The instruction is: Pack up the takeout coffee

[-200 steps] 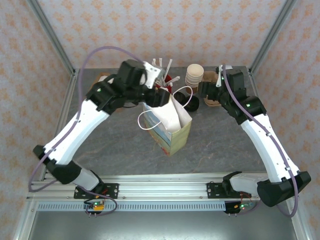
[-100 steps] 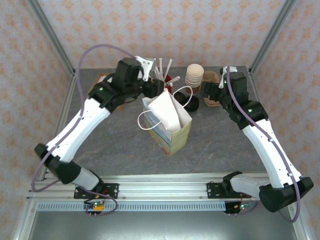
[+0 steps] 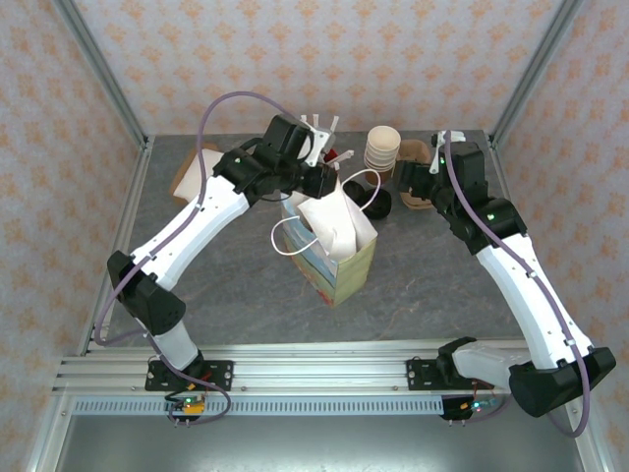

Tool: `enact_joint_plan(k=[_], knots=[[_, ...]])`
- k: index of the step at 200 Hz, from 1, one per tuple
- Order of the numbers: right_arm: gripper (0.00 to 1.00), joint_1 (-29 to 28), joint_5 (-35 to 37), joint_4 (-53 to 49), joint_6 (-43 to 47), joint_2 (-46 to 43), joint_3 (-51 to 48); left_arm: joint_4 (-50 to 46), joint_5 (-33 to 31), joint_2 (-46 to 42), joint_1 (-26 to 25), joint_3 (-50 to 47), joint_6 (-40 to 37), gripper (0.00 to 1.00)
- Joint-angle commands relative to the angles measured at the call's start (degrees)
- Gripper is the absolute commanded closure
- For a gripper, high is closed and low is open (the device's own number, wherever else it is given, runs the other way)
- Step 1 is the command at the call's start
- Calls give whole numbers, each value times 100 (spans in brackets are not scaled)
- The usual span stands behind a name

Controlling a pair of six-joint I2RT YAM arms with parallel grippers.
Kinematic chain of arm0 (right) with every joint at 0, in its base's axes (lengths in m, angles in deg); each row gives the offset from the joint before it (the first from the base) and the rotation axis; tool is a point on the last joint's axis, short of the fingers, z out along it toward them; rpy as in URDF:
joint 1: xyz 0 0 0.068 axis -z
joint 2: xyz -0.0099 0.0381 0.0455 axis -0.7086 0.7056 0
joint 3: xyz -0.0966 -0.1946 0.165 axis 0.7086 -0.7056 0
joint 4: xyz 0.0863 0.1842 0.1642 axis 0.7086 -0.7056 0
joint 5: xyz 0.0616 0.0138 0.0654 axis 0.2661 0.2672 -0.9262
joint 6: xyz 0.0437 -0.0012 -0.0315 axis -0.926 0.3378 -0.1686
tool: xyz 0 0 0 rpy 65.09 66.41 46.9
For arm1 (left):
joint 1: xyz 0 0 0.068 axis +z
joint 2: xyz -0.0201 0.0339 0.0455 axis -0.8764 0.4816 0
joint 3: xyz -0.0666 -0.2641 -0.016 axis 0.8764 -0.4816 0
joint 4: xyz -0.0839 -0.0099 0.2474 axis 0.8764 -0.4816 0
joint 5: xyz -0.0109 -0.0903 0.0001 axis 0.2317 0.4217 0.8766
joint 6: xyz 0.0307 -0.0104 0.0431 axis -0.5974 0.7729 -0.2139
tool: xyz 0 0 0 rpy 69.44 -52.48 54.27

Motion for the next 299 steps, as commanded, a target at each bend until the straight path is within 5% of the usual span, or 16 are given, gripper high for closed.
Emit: enact_joint_plan(k=[1, 75, 114, 143, 178, 223, 259, 299], knots=[[15, 15, -6, 2, 7, -3, -57, -286, 169, 2, -85, -108, -97, 78], [15, 18, -41, -51, -8, -6, -26, -888, 250, 41, -122, -163, -179, 73], [15, 14, 40, -79, -15, -54, 19, -502, 109, -503, -113, -134, -152, 55], [14, 17, 618, 12, 28, -200, -70, 148, -889, -1215, -58, -650, -41, 43], [11, 12, 1793, 409, 69, -296, -494, 1493, -2944, -2508, 228, -2259, 430, 24], [1, 85, 3400, 1874, 260, -309, -1690, 2560, -5164, -3649, 1127, -4199, 770, 0], [1, 480, 3566, 3408, 113, -62, -2907, 3447, -5462, -3346, 2157, -5414, 815, 0], [1, 672, 3021, 4711, 454, 553, -3802, 5533, -5465, -2422, 2314, -6421, -634, 0]])
